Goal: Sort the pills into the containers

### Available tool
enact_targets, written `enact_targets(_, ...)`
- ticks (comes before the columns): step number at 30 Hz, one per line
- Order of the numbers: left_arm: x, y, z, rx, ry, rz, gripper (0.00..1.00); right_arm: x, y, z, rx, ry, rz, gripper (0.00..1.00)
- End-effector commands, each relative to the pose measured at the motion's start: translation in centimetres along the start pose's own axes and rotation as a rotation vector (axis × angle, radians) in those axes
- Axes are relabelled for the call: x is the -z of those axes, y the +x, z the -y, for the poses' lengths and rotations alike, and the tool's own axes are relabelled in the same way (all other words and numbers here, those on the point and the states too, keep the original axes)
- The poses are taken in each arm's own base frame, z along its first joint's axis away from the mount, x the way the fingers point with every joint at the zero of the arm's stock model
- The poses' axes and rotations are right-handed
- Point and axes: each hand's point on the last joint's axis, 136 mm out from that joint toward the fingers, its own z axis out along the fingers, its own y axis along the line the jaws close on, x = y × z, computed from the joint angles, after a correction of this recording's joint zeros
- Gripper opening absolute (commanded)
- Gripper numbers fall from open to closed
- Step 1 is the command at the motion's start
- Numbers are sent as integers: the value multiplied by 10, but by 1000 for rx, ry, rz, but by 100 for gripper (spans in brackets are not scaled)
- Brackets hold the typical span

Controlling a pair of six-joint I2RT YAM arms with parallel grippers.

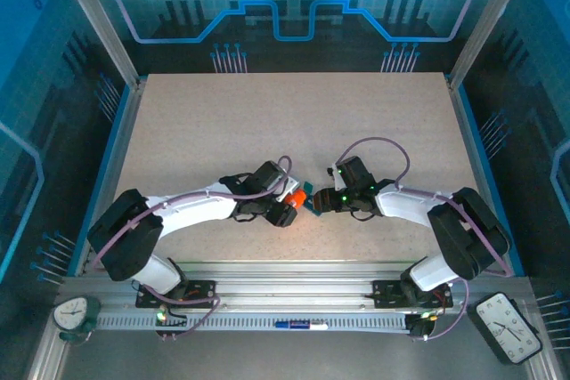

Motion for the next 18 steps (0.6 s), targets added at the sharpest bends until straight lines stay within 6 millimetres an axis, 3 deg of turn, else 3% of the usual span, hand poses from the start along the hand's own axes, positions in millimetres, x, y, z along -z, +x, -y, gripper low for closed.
enact_targets(1, 1, -4, 1, -33, -18, -19, 0, -6, 11, 1, 12, 6, -30, 63)
enact_targets(18, 0, -6, -4, -92, -61, -126, 0, -9, 16, 4, 1, 13, -47, 62)
